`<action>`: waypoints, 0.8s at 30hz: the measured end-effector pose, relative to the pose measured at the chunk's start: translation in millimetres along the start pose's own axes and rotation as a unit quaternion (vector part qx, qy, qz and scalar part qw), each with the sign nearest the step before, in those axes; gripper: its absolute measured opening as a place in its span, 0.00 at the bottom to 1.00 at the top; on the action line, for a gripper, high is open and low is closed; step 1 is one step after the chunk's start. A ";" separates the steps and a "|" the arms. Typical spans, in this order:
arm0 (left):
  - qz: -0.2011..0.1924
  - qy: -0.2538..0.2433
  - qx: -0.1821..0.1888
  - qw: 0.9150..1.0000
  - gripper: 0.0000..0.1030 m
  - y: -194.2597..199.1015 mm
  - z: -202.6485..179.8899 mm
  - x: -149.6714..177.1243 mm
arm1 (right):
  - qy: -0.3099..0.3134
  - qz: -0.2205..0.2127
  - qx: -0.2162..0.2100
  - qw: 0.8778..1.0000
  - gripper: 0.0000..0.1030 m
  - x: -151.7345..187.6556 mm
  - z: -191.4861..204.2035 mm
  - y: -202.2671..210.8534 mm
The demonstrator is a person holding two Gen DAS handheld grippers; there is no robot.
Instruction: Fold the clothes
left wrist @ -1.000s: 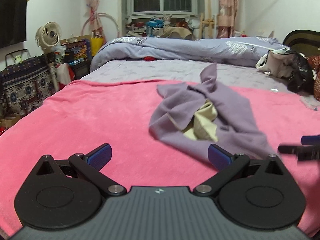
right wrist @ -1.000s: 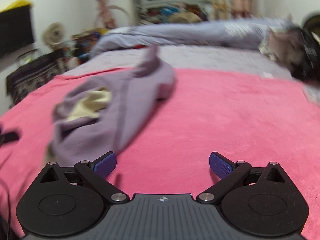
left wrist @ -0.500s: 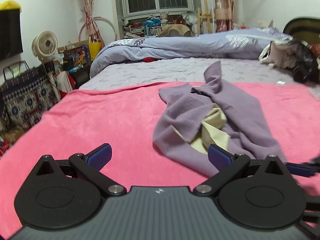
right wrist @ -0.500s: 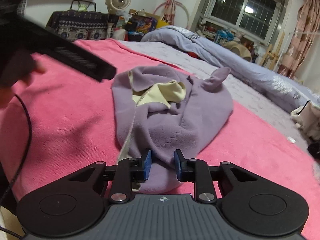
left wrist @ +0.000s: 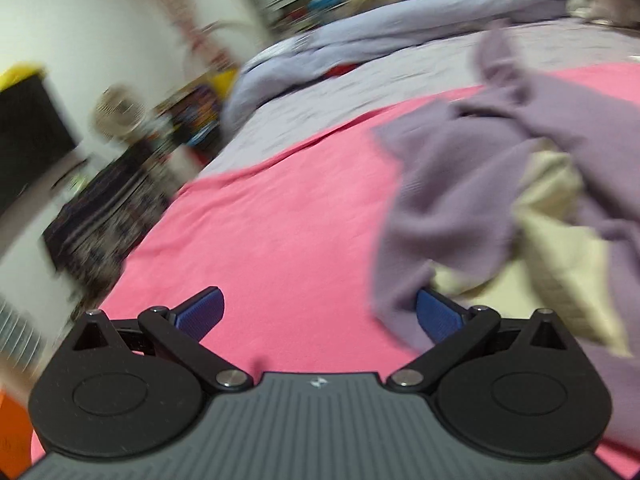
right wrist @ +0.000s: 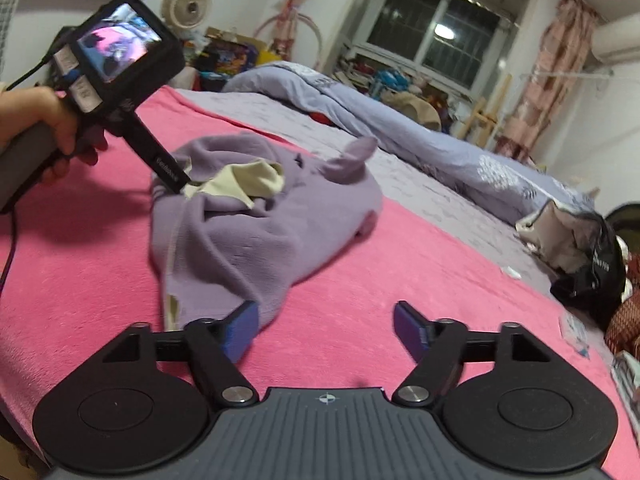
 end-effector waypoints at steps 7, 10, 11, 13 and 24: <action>-0.084 0.042 0.153 0.984 1.00 30.4 8.2 -10.5 | -0.011 -0.018 0.000 1.000 0.89 -4.7 15.0 5.0; -0.056 -0.043 0.148 0.986 1.00 16.2 -22.6 -11.0 | -0.001 -0.017 0.002 1.000 0.91 -6.9 22.2 6.0; -0.047 -0.071 0.146 0.986 1.00 11.5 -32.6 -11.1 | 0.000 -0.020 0.005 1.000 0.94 -7.5 22.9 7.2; -0.059 -0.104 0.136 0.983 1.00 6.6 -43.0 -4.9 | 0.001 -0.028 0.010 1.000 0.96 -7.9 21.8 10.0; -0.012 0.012 -0.031 0.999 1.00 -43.8 -2.0 -29.0 | -0.028 -0.039 0.028 0.998 0.98 -8.2 23.8 -1.1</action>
Point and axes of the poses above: each gripper's, at about its wrist camera, not at the fingertips, and y roughly against the way its jaws point, z to its left, x to its underside, the point moved 6 cm from there along -y, roughly the way its jaws point, and after that the axes turned 2 degrees about -x, right-handed, at the moved point
